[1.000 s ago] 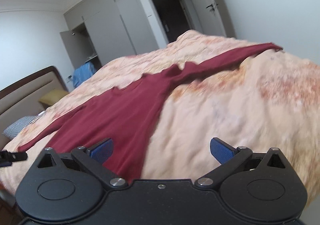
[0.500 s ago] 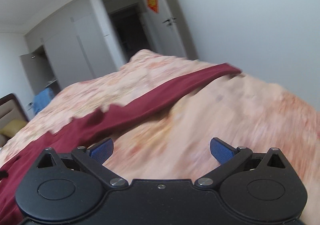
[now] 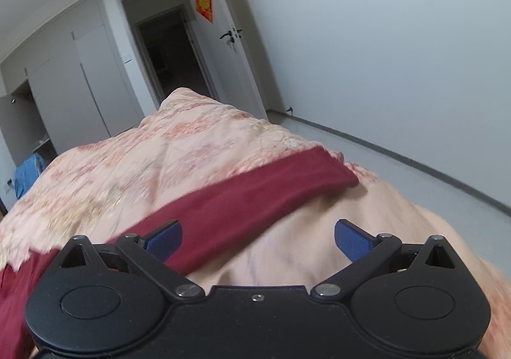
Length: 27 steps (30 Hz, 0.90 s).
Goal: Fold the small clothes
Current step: 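Reach the right tool to the sweater's sleeve cuff and close on it, then lift the sleeve with the right tool and lay it across the sweater body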
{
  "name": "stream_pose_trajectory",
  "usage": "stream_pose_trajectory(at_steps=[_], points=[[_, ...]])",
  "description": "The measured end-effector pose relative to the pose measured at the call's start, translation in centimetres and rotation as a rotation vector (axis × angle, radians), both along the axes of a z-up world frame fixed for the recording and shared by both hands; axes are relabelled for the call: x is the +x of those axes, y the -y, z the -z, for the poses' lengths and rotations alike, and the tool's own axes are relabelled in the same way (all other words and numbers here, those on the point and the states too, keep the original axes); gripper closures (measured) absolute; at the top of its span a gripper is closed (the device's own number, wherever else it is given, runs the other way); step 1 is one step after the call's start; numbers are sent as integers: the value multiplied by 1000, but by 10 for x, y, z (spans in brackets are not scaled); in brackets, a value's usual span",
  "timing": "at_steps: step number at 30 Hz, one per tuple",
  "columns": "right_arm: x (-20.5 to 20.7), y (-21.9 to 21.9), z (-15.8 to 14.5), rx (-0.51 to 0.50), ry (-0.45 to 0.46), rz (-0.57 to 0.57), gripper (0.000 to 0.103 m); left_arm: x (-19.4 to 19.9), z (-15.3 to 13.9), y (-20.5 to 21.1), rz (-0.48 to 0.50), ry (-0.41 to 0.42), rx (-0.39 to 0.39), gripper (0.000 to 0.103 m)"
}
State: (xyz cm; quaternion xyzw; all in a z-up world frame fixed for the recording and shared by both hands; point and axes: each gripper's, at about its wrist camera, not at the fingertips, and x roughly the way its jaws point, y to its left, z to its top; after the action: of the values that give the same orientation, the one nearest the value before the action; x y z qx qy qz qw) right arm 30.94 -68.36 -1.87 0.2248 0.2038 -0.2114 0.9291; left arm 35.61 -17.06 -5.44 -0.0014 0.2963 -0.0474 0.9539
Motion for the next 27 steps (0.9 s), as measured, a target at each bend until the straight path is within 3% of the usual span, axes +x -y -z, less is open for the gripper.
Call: stream_pose_trajectory(at_steps=[3,6,8,11,13,17,22,27], points=[[22,19,3,39,-28,68,15,2,2,-3,0,-6,-22,0],[33,34,9,99,-40,149,36,4,3,-9,2,-19,-53,0],[37,38,13,120,-44,198,61,4,3,-11,2,-23,-62,0],[39,43,14,124,-44,244,87,4,3,-12,5,-28,-63,0],[38,42,10,97,-45,248,95,6,-1,-13,18,-44,-62,0],[35,22,-16,-46,-36,224,98,15,-16,-18,83,-77,-56,0],[34,-28,-70,-244,44,117,99,19,-42,-36,101,-43,-101,0],[46,-98,-123,-310,148,-53,99,21,-66,-60,45,-8,-104,0]])
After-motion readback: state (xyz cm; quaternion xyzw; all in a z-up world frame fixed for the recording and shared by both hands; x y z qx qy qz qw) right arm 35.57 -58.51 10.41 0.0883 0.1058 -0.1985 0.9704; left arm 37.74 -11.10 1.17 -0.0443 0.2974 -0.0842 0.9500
